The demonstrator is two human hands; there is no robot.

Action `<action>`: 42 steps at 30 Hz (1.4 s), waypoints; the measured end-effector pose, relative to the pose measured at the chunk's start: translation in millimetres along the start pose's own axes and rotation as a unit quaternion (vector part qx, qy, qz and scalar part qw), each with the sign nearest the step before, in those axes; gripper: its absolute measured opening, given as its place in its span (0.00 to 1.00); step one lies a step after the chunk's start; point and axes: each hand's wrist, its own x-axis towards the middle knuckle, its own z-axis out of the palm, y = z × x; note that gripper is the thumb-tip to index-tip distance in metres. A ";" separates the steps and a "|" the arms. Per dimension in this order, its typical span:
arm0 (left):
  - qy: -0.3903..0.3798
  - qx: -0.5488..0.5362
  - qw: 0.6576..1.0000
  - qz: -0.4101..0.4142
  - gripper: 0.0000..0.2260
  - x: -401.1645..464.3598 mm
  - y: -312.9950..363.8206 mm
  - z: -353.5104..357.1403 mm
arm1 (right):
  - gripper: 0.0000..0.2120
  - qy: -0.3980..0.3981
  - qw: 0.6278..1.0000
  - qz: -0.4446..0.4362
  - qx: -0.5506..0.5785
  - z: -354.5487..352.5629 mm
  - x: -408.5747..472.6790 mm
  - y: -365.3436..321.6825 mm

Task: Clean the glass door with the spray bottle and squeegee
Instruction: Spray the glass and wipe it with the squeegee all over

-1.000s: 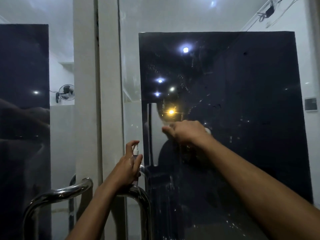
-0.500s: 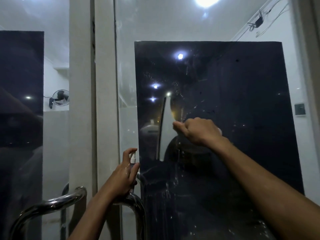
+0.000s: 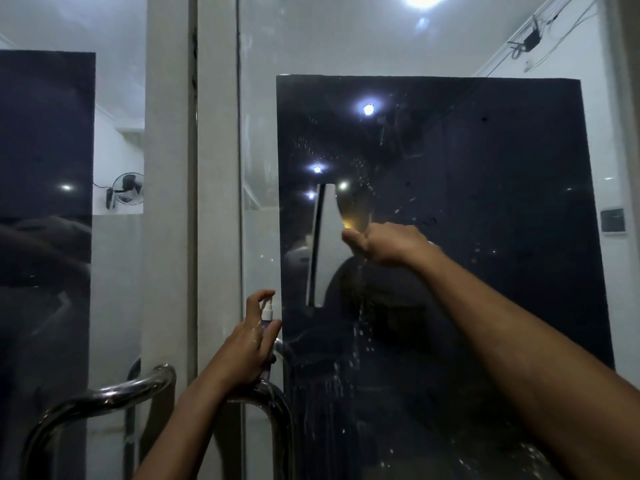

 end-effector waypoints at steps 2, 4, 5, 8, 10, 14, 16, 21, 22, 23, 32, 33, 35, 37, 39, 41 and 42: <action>-0.002 0.005 1.000 -0.001 0.19 0.7 -0.8 0.0 | 0.39 -0.008 1.000 0.014 -0.005 2.4 -13.2 27.6; -0.006 0.005 1.000 -0.002 0.20 -0.2 -1.6 0.4 | 0.38 0.008 1.000 0.007 -0.012 5.3 -27.1 48.2; -0.006 0.003 1.000 -0.001 0.20 -0.5 -1.6 0.8 | 0.38 0.019 1.000 -0.002 -0.010 4.7 -32.7 53.2; -0.004 0.003 1.000 0.005 0.21 -1.2 -3.1 2.8 | 0.38 0.060 0.998 -0.035 0.011 -4.1 -37.6 39.6; 0.007 0.000 1.000 0.015 0.20 -1.6 -4.5 4.1 | 0.34 0.074 0.995 -0.064 0.018 -14.8 -30.9 9.2; 0.060 -0.011 0.997 0.050 0.23 1.5 -3.5 2.0 | 0.32 0.069 0.988 -0.136 -0.014 -26.3 -7.3 -67.7; 0.096 -0.012 0.993 0.068 0.24 11.8 4.2 -5.9 | 0.32 0.064 0.987 -0.145 -0.038 -28.2 5.0 -90.8; 0.154 0.002 0.983 0.103 0.19 57.7 32.3 -37.8 | 0.32 0.019 0.991 -0.118 -0.057 -29.1 23.6 -80.1; 0.162 0.012 0.981 0.105 0.19 66.9 36.3 -43.7 | 0.34 0.006 0.992 -0.107 -0.062 -29.4 24.3 -68.3; 0.171 0.020 0.979 0.107 0.19 75.9 39.1 -49.4 | 0.35 -0.006 0.993 -0.095 -0.065 -30.2 23.8 -53.4; 0.195 0.043 0.974 0.106 0.19 103.4 30.0 -60.8 | 0.35 0.016 0.996 -0.058 -0.058 -41.9 -12.9 26.5; 0.198 0.045 0.974 0.104 0.19 103.7 28.5 -59.8 | 0.34 0.027 0.996 -0.071 -0.054 -46.1 -11.8 14.8; 0.204 0.047 0.973 0.102 0.19 104.3 27.0 -59.2 | 0.32 0.055 0.991 -0.110 -0.061 -50.8 -3.1 -18.8; 0.209 0.042 0.972 0.098 0.19 105.4 28.9 -60.2 | 0.30 0.077 0.983 -0.148 -0.077 -49.5 8.7 -55.7; 0.216 0.046 0.970 0.098 0.19 107.6 31.8 -63.4 | 0.31 0.081 0.978 -0.172 -0.091 -45.0 23.3 -85.1; 0.217 0.050 0.970 0.102 0.19 111.4 35.8 -67.7 | 0.32 0.065 0.979 -0.170 -0.091 -43.0 39.0 -98.6; 0.215 0.050 0.970 0.103 0.19 113.2 38.2 -69.6 | 0.32 0.052 0.982 -0.162 -0.085 -43.7 46.8 -98.5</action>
